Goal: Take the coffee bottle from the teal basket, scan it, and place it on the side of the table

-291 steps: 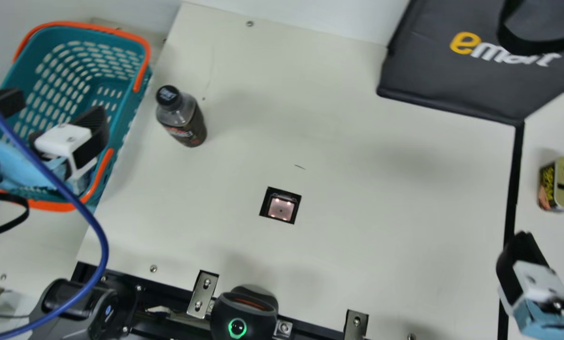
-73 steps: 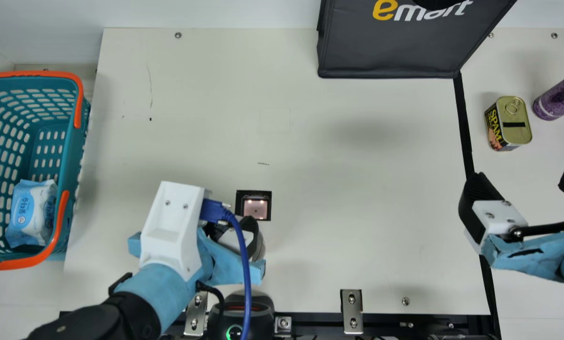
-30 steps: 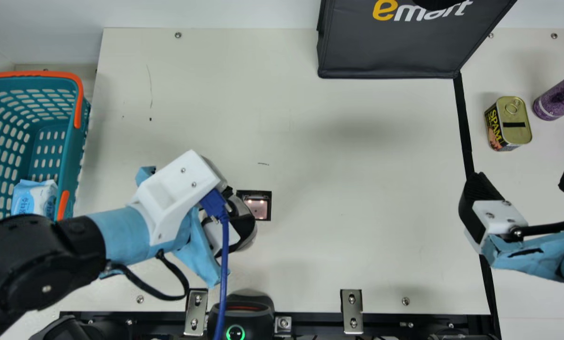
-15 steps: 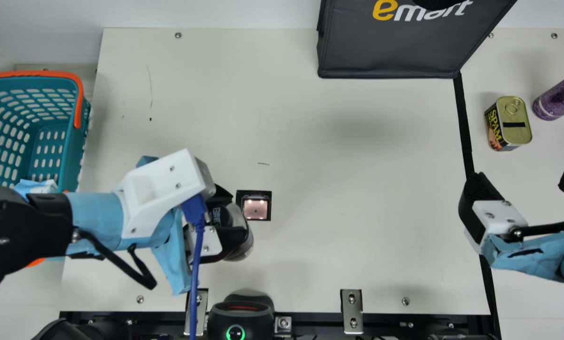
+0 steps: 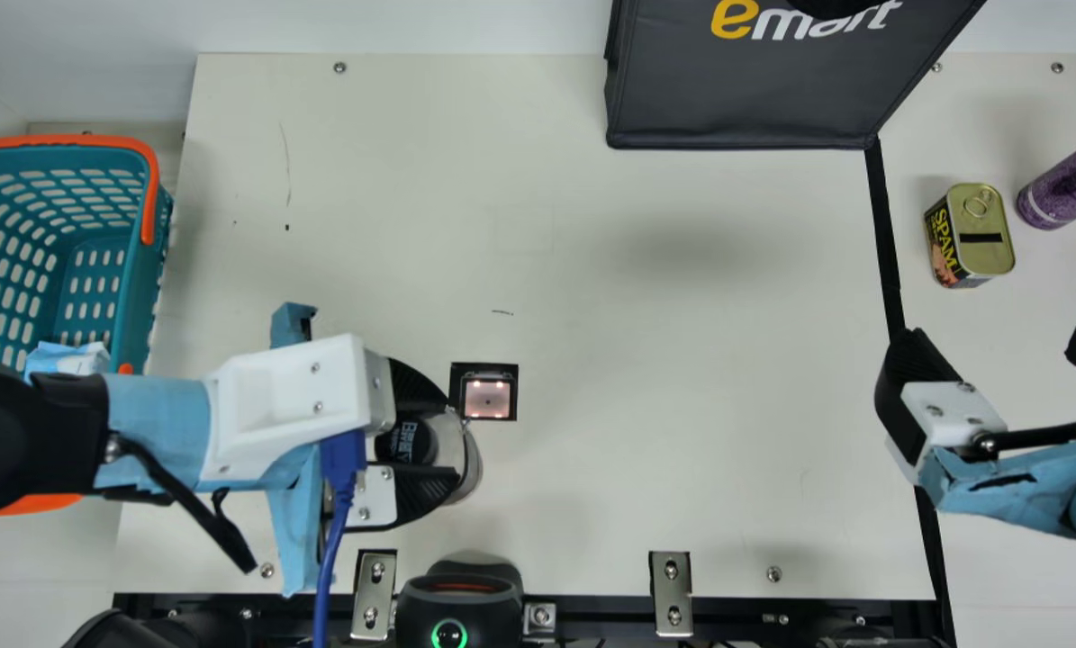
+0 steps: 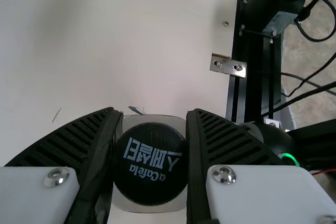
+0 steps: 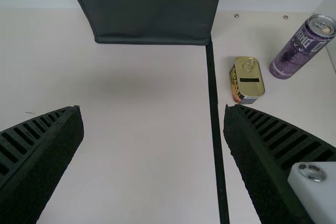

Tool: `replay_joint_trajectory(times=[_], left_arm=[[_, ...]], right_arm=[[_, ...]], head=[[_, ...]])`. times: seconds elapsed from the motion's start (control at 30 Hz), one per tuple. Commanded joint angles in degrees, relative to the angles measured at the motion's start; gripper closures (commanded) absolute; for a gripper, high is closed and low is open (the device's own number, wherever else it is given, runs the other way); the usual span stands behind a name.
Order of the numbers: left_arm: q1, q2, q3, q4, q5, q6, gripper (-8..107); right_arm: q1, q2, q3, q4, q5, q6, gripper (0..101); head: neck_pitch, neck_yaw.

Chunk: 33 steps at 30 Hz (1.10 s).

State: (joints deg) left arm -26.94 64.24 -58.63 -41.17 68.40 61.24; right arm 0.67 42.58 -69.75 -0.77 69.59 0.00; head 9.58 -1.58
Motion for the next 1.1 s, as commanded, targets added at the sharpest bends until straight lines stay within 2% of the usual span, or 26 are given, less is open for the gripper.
replay_joint_trajectory(times=[0.0,0.23,0.5,1.07], left_arm=[[0.0,-0.1,0.4,-0.2,-0.5,1.7,107],[-0.7,0.5,1.4,-0.8,-3.1,4.2,107],[-3.7,4.0,0.5,-0.6,-9.9,1.6,107],[-11.9,19.4,-9.4,2.8,-24.3,-8.7,107]], right_arm=[[0.0,0.0,0.0,0.0,0.0,0.0,6],[0.0,0.0,0.0,0.0,0.0,0.0,6],[0.0,0.0,0.0,0.0,0.0,0.0,6],[0.0,0.0,0.0,0.0,0.0,0.0,6]], head=[[-1.7,0.0],[-1.7,0.0],[-1.7,0.0],[-1.7,0.0]])
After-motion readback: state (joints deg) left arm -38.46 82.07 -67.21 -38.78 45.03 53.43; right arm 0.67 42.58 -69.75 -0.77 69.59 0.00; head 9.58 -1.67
